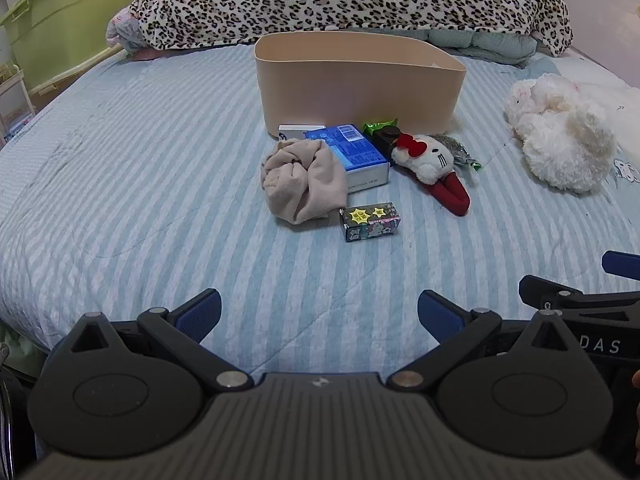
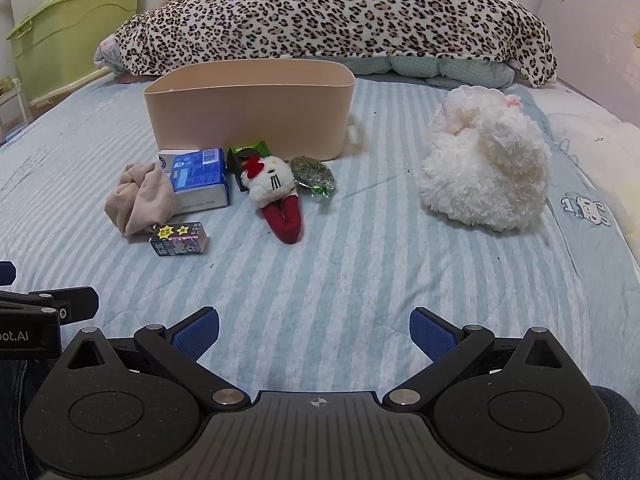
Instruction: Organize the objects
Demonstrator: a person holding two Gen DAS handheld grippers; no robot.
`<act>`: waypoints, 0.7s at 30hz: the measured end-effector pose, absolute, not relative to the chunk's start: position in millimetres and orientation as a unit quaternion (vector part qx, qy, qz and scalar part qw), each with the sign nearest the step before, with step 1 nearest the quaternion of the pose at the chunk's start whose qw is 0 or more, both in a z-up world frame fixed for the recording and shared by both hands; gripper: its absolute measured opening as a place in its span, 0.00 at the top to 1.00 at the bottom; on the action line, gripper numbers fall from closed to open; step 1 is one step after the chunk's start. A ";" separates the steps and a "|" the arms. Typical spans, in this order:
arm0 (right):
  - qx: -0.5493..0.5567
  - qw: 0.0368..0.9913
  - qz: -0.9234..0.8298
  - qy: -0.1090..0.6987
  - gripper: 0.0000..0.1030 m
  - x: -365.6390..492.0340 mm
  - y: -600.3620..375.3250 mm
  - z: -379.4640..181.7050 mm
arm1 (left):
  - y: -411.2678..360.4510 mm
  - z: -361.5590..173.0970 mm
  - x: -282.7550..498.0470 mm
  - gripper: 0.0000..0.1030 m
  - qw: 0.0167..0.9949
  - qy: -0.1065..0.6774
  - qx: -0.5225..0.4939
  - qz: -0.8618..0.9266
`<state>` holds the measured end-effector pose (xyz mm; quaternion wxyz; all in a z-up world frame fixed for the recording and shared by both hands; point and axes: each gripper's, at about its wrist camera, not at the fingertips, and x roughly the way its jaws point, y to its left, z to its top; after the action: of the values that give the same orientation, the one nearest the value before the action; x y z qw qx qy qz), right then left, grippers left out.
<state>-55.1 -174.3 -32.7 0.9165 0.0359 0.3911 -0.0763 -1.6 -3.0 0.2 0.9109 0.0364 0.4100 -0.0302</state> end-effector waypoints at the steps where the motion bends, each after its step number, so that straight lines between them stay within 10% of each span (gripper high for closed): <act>1: 0.035 0.917 -0.076 0.391 0.00 -55.0 -174.0 -32.8 | -2.7 0.0 -1.4 0.00 0.911 0.410 0.037 -0.031; 21: 0.023 0.918 -0.080 0.387 0.00 -51.7 -170.3 -31.1 | -1.5 0.4 -1.0 0.00 0.913 0.405 0.043 -0.035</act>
<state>-51.7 -170.3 -31.1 0.9182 0.0229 0.3871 -0.0805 -1.0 -1.5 0.4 0.9128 0.0430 0.4046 -0.0352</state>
